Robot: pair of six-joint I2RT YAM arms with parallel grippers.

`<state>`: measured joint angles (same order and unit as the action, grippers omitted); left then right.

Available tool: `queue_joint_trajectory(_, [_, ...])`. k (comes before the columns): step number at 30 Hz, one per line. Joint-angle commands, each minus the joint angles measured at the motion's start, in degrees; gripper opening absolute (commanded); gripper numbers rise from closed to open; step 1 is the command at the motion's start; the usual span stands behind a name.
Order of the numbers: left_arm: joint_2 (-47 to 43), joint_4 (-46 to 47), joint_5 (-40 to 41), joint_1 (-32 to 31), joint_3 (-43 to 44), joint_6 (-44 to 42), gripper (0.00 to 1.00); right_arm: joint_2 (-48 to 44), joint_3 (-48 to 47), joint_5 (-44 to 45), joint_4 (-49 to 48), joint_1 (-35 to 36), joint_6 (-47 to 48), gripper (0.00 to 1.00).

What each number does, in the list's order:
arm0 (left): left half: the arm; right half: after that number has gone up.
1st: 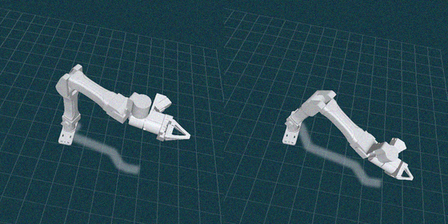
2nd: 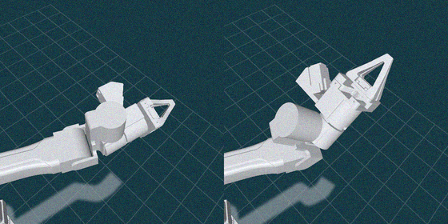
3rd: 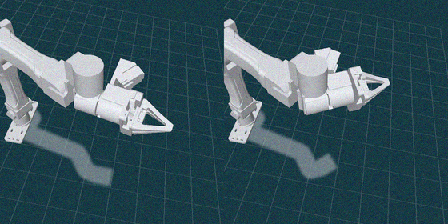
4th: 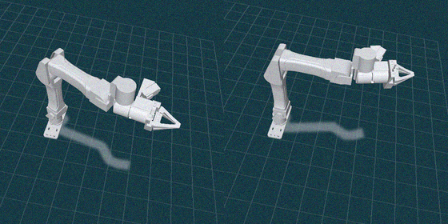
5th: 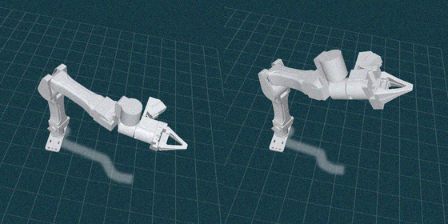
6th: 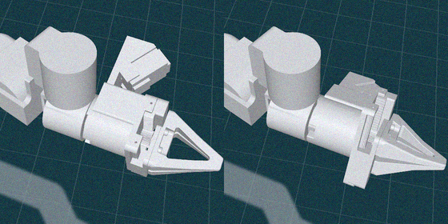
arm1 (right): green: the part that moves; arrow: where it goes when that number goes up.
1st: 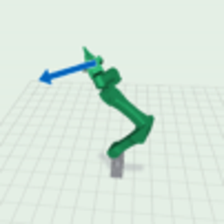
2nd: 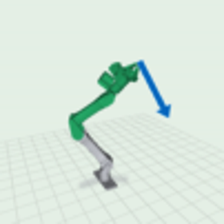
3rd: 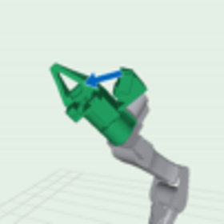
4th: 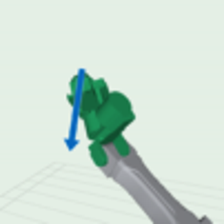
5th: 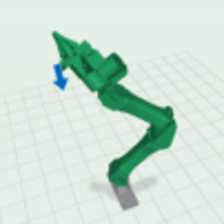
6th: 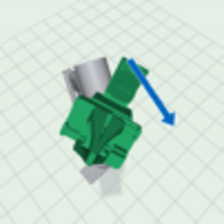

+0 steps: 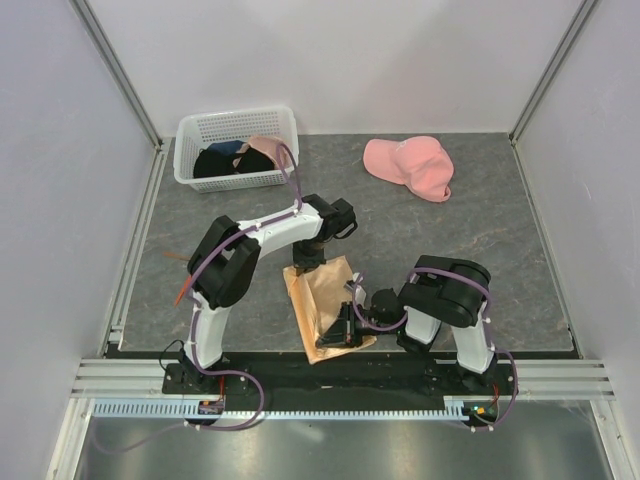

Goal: Fold the napkin into a case and place the utensils inside
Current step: Fold the lower triangle-folded napkin at the center of the board.

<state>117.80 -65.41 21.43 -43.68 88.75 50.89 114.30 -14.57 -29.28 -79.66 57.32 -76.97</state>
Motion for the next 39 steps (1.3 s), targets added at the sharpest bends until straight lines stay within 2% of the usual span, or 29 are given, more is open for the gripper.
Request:
queue_joint_trajectory(1, [0.9, 7.3, 4.9, 0.6, 2.7, 0.1, 0.02, -0.2, 2.2, -9.5, -1.8, 1.9, 3.0, 0.09])
queue_joint_trajectory(4, [0.5, 8.6, 4.1, 0.5, 1.3, -0.4, 0.02, -4.0, 1.7, -8.4, 7.5, 1.7, 6.8, 0.18])
queue_joint_trajectory(5, [0.2, 9.7, 3.9, 0.5, 0.9, -0.5, 0.02, -4.8, 1.5, -8.2, 9.4, 1.5, 7.5, 0.24])
queue_joint_trajectory(8, [-0.4, 12.0, 2.7, 0.5, -0.7, -1.3, 0.02, -8.5, 1.0, -7.4, 15.3, 1.5, 10.3, 0.33])
queue_joint_trajectory(11, [-0.3, 12.7, 1.7, 0.5, -1.1, -1.9, 0.02, -11.4, -0.4, -6.1, 25.0, 1.4, 14.9, 0.37])
queue_joint_trajectory(13, [-0.2, 12.8, 1.2, 0.5, -1.4, -2.2, 0.02, -16.1, -2.1, -4.1, 35.0, 1.4, 17.9, 0.4])
queue_joint_trajectory(14, [-0.3, 13.1, 1.1, 0.5, -1.5, -2.5, 0.02, -18.0, -3.0, -3.2, 39.4, 1.2, 19.6, 0.44])
queue_joint_trajectory(15, [-0.3, 13.2, 1.1, 0.5, -1.6, -2.6, 0.02, -21.6, -4.8, -1.8, 48.1, 1.2, 23.4, 0.47])
queue_joint_trajectory(18, [-0.8, 13.5, 0.8, 0.5, -1.7, -3.3, 0.02, -28.1, -7.2, 1.8, 60.6, 0.1, 28.9, 0.53])
queue_joint_trajectory(24, [-2.9, 15.1, -0.3, 0.4, -3.3, -4.9, 0.09, -38.8, -7.3, 4.7, 75.3, -4.9, 34.7, 0.58])
queue_joint_trajectory(29, [-6.3, 17.0, -1.5, 0.2, -6.3, -5.7, 0.23, -45.7, -8.7, 5.5, 81.9, -8.8, 38.2, 0.66])
queue_joint_trajectory(35, [-11.4, 17.9, -2.5, -0.4, -8.0, -7.3, 0.44, -46.2, -12.9, 4.2, 86.4, -13.3, 41.7, 0.7])
queue_joint_trajectory(39, [-15.7, 18.3, -4.0, -0.7, -9.2, -7.8, 0.48, -44.5, -15.3, 4.7, 87.0, -14.7, 43.7, 0.73])
